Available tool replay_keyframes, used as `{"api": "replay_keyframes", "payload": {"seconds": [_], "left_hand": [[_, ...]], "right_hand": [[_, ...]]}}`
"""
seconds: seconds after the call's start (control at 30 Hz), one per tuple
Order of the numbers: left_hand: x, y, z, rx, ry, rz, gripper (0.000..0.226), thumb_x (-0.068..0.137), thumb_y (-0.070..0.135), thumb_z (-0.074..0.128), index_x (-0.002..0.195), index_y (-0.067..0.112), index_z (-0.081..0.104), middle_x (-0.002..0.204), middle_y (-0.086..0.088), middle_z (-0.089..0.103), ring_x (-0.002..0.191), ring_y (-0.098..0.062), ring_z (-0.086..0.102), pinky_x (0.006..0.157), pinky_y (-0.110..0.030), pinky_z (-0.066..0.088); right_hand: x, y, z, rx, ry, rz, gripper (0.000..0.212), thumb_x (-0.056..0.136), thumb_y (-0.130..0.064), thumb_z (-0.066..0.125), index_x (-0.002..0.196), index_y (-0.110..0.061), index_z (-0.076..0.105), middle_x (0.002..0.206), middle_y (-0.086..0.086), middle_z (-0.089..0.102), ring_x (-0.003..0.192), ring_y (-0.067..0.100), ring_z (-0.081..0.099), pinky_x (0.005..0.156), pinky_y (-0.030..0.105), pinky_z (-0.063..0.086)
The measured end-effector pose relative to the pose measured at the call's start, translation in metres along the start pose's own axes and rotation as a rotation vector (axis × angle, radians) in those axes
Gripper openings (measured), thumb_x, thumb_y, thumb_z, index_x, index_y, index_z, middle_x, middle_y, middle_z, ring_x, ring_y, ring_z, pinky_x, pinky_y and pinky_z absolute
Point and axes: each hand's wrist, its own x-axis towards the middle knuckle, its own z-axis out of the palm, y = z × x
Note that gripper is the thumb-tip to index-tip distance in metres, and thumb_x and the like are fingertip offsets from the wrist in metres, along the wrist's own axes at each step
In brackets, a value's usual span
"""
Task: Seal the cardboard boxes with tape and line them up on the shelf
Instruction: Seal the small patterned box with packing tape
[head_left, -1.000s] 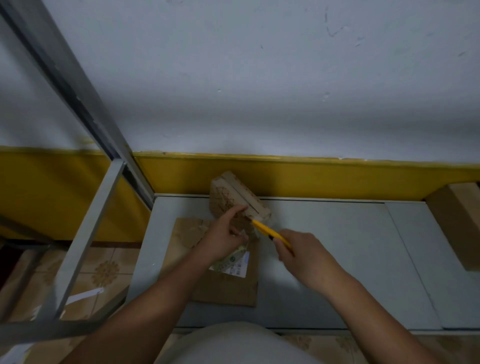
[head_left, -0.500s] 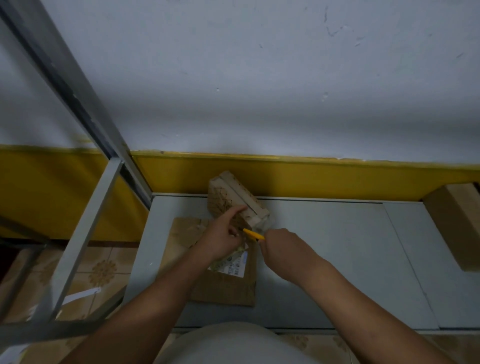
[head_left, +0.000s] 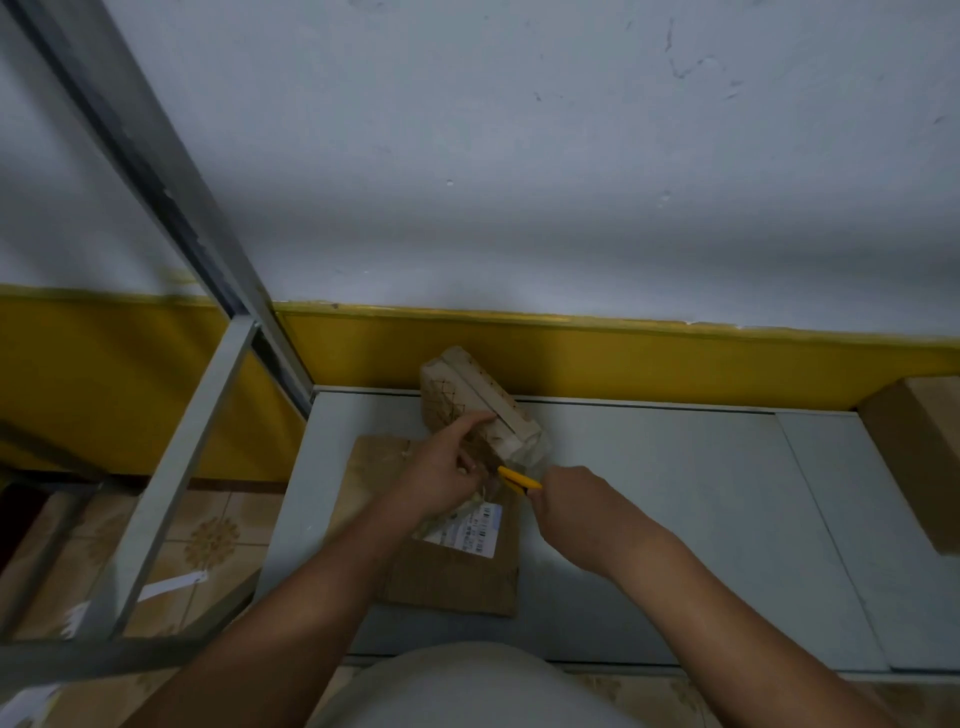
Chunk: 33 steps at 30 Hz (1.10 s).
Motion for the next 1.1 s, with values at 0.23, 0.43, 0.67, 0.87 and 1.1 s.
{"api": "replay_keyframes", "payload": {"seconds": [0.23,0.43,0.67,0.87,1.1], "left_hand": [[0.002,-0.001,0.0,0.016,0.0,0.004,0.073,0.091,0.017,0.077,0.147,0.053,0.045,0.094,-0.001,0.071,0.092,-0.01,0.069,0.089,-0.044,0.061],[0.002,-0.002,0.0,0.046,-0.036,0.012,0.076,0.091,0.015,0.075,0.144,0.059,0.043,0.092,0.002,0.071,0.09,-0.011,0.069,0.086,-0.043,0.062],[0.005,-0.002,-0.006,0.04,-0.027,0.029,0.078,0.091,0.015,0.076,0.151,0.053,0.044,0.1,0.001,0.07,0.093,-0.007,0.067,0.091,-0.038,0.059],[0.003,-0.005,-0.008,0.036,-0.073,0.053,0.083,0.09,0.014,0.077,0.153,0.054,0.04,0.116,-0.002,0.071,0.09,-0.006,0.069,0.087,-0.035,0.061],[-0.003,-0.012,-0.009,0.055,-0.089,0.082,0.088,0.092,0.017,0.077,0.153,0.062,0.032,0.116,0.0,0.072,0.09,-0.005,0.071,0.088,-0.038,0.062]], "right_hand": [[-0.001,0.002,0.011,0.106,-0.003,0.033,0.035,0.11,-0.02,0.043,0.075,-0.019,0.045,0.075,-0.007,0.044,0.061,0.004,0.043,0.043,0.016,0.026],[-0.014,0.024,0.041,0.158,0.077,0.071,0.037,0.111,-0.036,0.037,0.076,-0.025,0.042,0.075,-0.006,0.049,0.061,0.007,0.047,0.048,0.02,0.027],[-0.018,0.066,0.093,0.068,0.121,0.046,0.028,0.107,-0.045,0.04,0.093,-0.026,0.055,0.08,-0.007,0.056,0.072,0.017,0.054,0.057,0.034,0.036],[0.018,0.138,0.144,0.004,0.235,0.128,0.036,0.092,-0.045,0.061,0.124,-0.029,0.066,0.113,0.001,0.06,0.109,0.028,0.058,0.084,0.038,0.047],[0.026,0.166,0.167,0.149,0.302,0.113,0.05,0.08,-0.037,0.071,0.129,-0.029,0.065,0.118,0.002,0.057,0.118,0.032,0.054,0.093,0.04,0.046]]}}
